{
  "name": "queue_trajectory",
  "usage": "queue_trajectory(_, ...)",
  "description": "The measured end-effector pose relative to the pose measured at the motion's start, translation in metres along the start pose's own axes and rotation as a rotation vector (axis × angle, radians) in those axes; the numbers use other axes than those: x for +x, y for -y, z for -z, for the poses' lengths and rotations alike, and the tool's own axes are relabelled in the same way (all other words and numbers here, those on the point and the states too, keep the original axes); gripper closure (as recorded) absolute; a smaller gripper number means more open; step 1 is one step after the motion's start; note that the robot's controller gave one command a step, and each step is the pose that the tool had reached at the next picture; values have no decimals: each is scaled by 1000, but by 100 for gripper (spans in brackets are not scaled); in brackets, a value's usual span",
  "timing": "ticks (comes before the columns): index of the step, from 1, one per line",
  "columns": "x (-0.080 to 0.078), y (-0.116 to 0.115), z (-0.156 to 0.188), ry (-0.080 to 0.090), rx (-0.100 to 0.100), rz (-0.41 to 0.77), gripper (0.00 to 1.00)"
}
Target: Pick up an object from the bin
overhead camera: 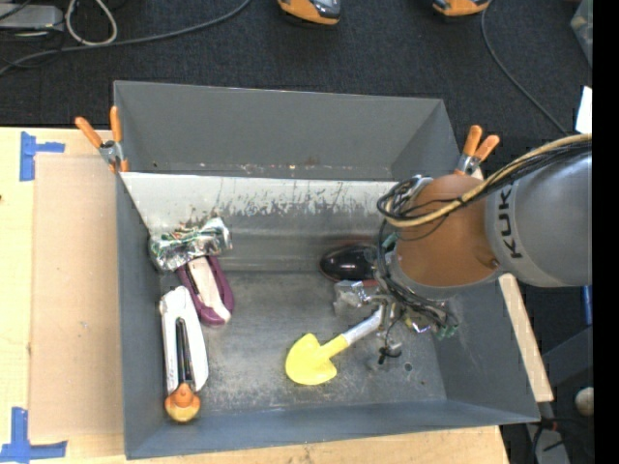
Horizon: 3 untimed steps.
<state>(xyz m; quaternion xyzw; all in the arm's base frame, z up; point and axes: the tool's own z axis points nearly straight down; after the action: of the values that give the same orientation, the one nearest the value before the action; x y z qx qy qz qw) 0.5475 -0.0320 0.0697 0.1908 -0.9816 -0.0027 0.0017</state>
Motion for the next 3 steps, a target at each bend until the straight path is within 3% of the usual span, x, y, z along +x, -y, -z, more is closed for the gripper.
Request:
queue_trajectory(1,-13,-13,0,4,3,13,0)
queue_trajectory(2,-5,-4,-1,3,0,-4,100)
queue_trajectory(3,-5,-4,-1,3,0,-3,100)
